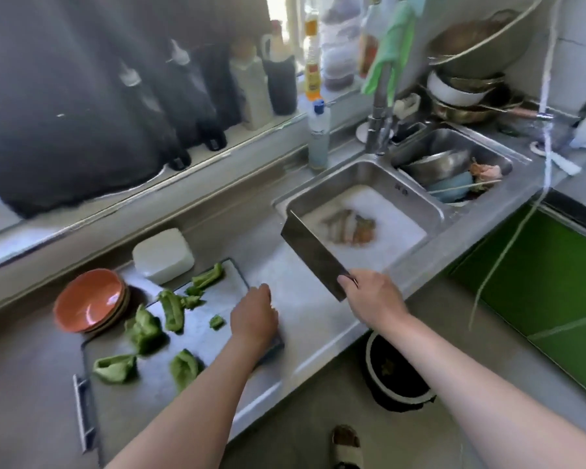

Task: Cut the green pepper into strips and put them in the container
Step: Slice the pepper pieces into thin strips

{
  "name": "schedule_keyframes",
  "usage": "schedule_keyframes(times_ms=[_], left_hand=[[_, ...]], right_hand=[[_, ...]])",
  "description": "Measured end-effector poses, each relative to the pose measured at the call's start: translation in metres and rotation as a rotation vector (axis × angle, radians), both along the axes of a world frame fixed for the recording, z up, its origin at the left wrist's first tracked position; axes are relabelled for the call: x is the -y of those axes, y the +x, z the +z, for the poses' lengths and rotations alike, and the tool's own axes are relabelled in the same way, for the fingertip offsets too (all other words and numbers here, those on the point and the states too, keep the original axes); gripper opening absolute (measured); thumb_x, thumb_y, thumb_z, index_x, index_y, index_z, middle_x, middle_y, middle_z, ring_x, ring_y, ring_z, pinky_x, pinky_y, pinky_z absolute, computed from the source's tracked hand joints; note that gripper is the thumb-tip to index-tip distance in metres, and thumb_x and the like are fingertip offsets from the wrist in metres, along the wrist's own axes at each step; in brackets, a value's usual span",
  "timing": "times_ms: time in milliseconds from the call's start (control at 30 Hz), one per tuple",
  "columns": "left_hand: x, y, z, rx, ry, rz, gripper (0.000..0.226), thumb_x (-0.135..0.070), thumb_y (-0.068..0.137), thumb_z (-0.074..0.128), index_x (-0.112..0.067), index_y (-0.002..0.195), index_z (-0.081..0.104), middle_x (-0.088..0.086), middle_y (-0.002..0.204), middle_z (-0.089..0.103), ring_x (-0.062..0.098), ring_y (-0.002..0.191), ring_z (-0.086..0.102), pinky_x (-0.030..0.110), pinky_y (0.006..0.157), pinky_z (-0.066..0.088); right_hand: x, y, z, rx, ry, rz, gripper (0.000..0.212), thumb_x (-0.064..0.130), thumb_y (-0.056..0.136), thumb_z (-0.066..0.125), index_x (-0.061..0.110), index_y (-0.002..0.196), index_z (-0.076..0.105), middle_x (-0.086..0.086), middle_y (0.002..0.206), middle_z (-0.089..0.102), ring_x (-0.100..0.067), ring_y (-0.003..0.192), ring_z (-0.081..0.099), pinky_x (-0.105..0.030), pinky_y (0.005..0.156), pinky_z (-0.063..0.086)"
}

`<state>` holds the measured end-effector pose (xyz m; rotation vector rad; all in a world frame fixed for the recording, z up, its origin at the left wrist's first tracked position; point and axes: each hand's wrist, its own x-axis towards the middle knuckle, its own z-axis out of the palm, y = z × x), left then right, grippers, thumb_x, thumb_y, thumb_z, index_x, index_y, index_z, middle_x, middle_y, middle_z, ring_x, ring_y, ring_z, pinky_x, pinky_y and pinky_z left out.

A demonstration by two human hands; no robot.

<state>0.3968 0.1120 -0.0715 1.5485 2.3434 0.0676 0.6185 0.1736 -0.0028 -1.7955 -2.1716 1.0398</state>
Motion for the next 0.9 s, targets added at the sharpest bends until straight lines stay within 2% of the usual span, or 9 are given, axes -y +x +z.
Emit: schedule_keyframes(times_ms=[133, 233, 300, 400, 500, 567, 633, 767, 900], left_hand=[[0.030, -0.045, -0.009, -0.097, 0.016, 0.066, 0.031, -0.026, 0.097, 0.046, -0.023, 0.127, 0.050, 0.008, 0.128, 0.044, 0.031, 0.112, 0.047, 0.042, 0.076, 0.049], [0.042, -0.068, -0.019, -0.114, -0.039, 0.084, 0.028, -0.025, 0.101, 0.039, -0.021, 0.124, 0.054, 0.008, 0.128, 0.045, 0.030, 0.115, 0.046, 0.041, 0.076, 0.048], [0.046, -0.084, -0.028, -0.038, -0.033, 0.092, 0.025, -0.016, 0.099, 0.041, -0.015, 0.117, 0.058, 0.008, 0.122, 0.049, 0.029, 0.111, 0.049, 0.039, 0.074, 0.046], [0.043, -0.102, -0.034, 0.081, 0.098, 0.156, 0.017, -0.011, 0.096, 0.048, -0.011, 0.104, 0.063, 0.009, 0.111, 0.054, 0.029, 0.097, 0.056, 0.032, 0.067, 0.037], [0.029, -0.119, -0.031, 0.146, 0.221, 0.229, 0.024, -0.009, 0.093, 0.054, -0.013, 0.114, 0.064, 0.010, 0.117, 0.058, 0.032, 0.102, 0.059, 0.035, 0.073, 0.045], [0.023, -0.127, -0.025, 0.202, 0.284, 0.237, 0.035, -0.007, 0.091, 0.058, -0.014, 0.125, 0.062, 0.008, 0.126, 0.057, 0.030, 0.109, 0.058, 0.034, 0.083, 0.046], [0.028, -0.133, -0.017, 0.250, 0.352, 0.235, 0.041, -0.002, 0.089, 0.057, -0.015, 0.128, 0.063, 0.005, 0.128, 0.056, 0.026, 0.110, 0.057, 0.033, 0.085, 0.046], [0.064, -0.145, 0.000, 0.221, 0.477, 0.272, 0.033, 0.002, 0.090, 0.051, -0.013, 0.115, 0.066, 0.004, 0.115, 0.059, 0.024, 0.099, 0.058, 0.037, 0.077, 0.051], [0.120, -0.156, -0.003, 0.224, 0.426, 0.362, 0.025, 0.002, 0.090, 0.048, -0.017, 0.098, 0.063, -0.001, 0.102, 0.057, 0.024, 0.086, 0.057, 0.044, 0.074, 0.052]], right_hand=[[0.014, -0.059, -0.009, -0.019, -0.019, 0.106, 0.034, 0.039, 0.104, 0.045, 0.023, 0.076, 0.055, 0.001, 0.081, 0.059, -0.025, 0.083, 0.057, -0.034, 0.068, 0.041], [0.022, -0.089, -0.017, -0.004, -0.030, 0.174, 0.036, 0.040, 0.105, 0.044, 0.026, 0.072, 0.051, 0.002, 0.080, 0.060, -0.022, 0.078, 0.055, -0.034, 0.064, 0.041], [0.025, -0.104, -0.021, 0.001, -0.033, 0.209, 0.036, 0.039, 0.105, 0.044, 0.026, 0.072, 0.051, 0.003, 0.077, 0.059, -0.021, 0.075, 0.055, -0.033, 0.060, 0.038], [0.026, -0.120, -0.028, 0.014, -0.034, 0.237, 0.034, 0.038, 0.105, 0.043, 0.021, 0.080, 0.058, 0.000, 0.080, 0.063, -0.024, 0.079, 0.057, -0.035, 0.063, 0.042], [0.025, -0.132, -0.033, 0.030, -0.022, 0.234, 0.035, 0.038, 0.105, 0.043, 0.016, 0.085, 0.062, -0.003, 0.087, 0.068, -0.027, 0.084, 0.059, -0.037, 0.071, 0.049], [0.025, -0.141, -0.036, 0.022, -0.017, 0.246, 0.036, 0.038, 0.104, 0.044, 0.015, 0.085, 0.063, -0.003, 0.086, 0.068, -0.027, 0.084, 0.060, -0.039, 0.073, 0.051], [0.026, -0.149, -0.037, 0.017, -0.012, 0.256, 0.036, 0.038, 0.104, 0.044, 0.014, 0.087, 0.065, -0.003, 0.086, 0.068, -0.027, 0.084, 0.060, -0.039, 0.074, 0.052], [0.033, -0.162, -0.034, -0.020, -0.028, 0.279, 0.036, 0.037, 0.104, 0.045, 0.016, 0.083, 0.064, 0.000, 0.081, 0.066, -0.022, 0.077, 0.061, -0.037, 0.068, 0.051], [0.048, -0.174, -0.032, -0.035, -0.038, 0.314, 0.035, 0.037, 0.104, 0.045, 0.017, 0.082, 0.063, 0.000, 0.079, 0.064, -0.021, 0.077, 0.060, -0.037, 0.067, 0.049]])
